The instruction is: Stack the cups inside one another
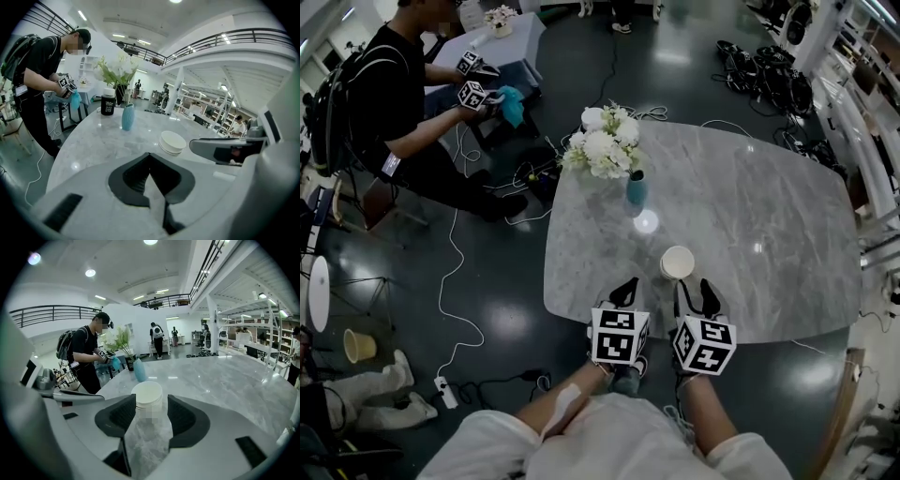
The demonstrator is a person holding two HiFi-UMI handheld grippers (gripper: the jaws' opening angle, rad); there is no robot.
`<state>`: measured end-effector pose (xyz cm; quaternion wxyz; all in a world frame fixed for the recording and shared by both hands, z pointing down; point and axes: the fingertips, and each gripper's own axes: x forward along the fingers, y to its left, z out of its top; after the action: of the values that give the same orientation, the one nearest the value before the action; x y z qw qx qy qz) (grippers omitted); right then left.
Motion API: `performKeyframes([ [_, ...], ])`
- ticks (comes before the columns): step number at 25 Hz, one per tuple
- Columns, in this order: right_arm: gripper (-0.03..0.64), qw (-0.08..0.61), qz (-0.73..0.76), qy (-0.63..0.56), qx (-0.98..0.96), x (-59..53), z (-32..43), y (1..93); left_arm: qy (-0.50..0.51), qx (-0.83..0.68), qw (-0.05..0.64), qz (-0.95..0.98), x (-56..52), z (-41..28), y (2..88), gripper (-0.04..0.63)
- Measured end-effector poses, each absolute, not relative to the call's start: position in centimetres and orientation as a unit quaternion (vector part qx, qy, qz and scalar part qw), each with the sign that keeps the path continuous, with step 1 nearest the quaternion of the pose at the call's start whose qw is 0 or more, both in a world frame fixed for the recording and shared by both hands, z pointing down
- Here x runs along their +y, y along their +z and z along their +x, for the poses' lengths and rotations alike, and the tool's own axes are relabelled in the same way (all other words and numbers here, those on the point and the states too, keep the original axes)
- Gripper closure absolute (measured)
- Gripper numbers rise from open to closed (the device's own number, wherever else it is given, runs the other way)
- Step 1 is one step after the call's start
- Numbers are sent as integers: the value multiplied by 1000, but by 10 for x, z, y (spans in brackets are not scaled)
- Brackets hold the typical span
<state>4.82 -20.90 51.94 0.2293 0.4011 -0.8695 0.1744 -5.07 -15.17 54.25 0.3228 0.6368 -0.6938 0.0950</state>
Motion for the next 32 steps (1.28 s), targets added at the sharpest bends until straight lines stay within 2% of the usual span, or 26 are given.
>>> performKeyframes([
  [3,410,218,401,173,-873,-204,57,510,94,-697,315,637,-146,-44,534,601],
  [6,477,211,405,166,-874,-198,71,502,90,-703,306,636,-139,-35,526,600],
  [14,562,205,390,160,-883,-174,95,492,83,-722,283,625,-113,-21,503,600],
  [32,586,196,396,151,-884,-132,89,481,79,-744,257,612,-50,-48,485,600],
])
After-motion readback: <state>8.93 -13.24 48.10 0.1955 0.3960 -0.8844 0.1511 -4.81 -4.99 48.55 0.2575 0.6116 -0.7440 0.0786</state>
